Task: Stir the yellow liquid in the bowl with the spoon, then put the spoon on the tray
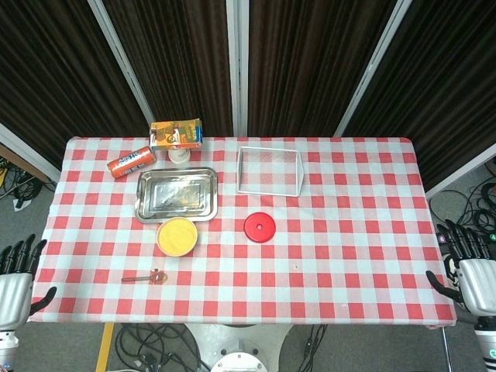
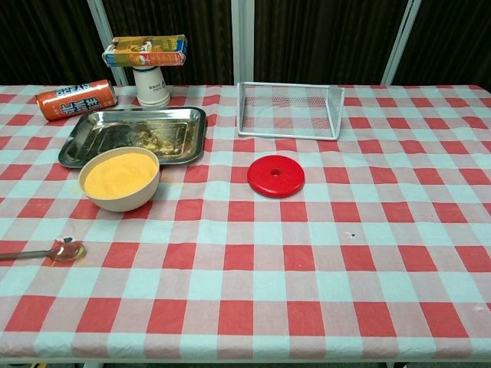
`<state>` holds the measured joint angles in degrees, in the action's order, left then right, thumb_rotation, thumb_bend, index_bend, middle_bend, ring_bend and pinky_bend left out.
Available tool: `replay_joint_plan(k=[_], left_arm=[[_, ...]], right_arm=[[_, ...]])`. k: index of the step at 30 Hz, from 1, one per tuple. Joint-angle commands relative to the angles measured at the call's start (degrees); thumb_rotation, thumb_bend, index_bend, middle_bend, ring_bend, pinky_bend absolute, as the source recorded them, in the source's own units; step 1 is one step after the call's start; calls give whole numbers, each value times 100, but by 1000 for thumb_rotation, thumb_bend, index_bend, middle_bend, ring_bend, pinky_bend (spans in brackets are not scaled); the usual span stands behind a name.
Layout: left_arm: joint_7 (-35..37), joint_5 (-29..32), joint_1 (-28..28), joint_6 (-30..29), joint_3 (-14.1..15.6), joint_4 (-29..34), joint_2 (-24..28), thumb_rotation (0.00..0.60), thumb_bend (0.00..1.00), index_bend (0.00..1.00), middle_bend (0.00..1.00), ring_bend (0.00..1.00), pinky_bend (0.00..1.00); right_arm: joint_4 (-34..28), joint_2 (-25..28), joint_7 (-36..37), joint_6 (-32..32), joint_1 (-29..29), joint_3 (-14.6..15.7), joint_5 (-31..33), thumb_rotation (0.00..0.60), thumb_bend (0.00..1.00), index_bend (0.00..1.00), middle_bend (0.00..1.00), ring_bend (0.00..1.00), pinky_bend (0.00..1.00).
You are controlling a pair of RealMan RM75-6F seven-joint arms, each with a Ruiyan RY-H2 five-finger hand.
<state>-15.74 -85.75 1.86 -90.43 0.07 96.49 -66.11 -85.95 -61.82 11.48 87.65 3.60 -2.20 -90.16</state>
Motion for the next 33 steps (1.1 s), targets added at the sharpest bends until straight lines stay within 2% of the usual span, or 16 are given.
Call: replay_joint_plan(k=[1,7,10,12,15,18,21,25,33], left_arm=[[3,-20,-33,39,-7,-13,5,600,237,114,88,75,98],[126,-49,-288,388,-77,-107,-4,600,237,133,89,76,98],[214,-153,-471,537,-141,-247,-99,600,236,207,171,128,146],[323,-176,-607,719,-162,-326,-156,600,232,294,289,225,261],[398,-112,-861,1154,-178,-404,-230,600,228,392,449,392,497],[353,-4,-1085,1575,-174,-451,-354,600,228,445,580,553,696],[395,137,-1282,1954,-177,-560,-555,600,227,492,692,663,812],[421,389,-1524,2470,-166,-752,-843,600,227,541,775,757,896],[283,933,-1787,3044,-187,-943,-1290,600,241,571,835,836,928]], right_arm=[[24,-2,25,10,-7,1,-3,600,203,0,0,0,0],[29,12,27,-5,21,-18,-17,600,203,0,0,0,0],[-2,25,-22,-32,48,-40,-4,600,203,0,0,0,0],[-29,33,-53,-64,69,-50,7,600,203,0,0,0,0],[-72,42,-110,-122,104,-61,25,600,203,0,0,0,0],[-104,47,-154,-177,123,-71,71,600,203,0,0,0,0],[-135,55,-201,-226,142,-83,112,600,203,0,0,0,0],[-166,64,-250,-272,168,-96,141,600,203,0,0,0,0],[-152,55,-254,-348,198,-106,198,600,203,0,0,0,0]])
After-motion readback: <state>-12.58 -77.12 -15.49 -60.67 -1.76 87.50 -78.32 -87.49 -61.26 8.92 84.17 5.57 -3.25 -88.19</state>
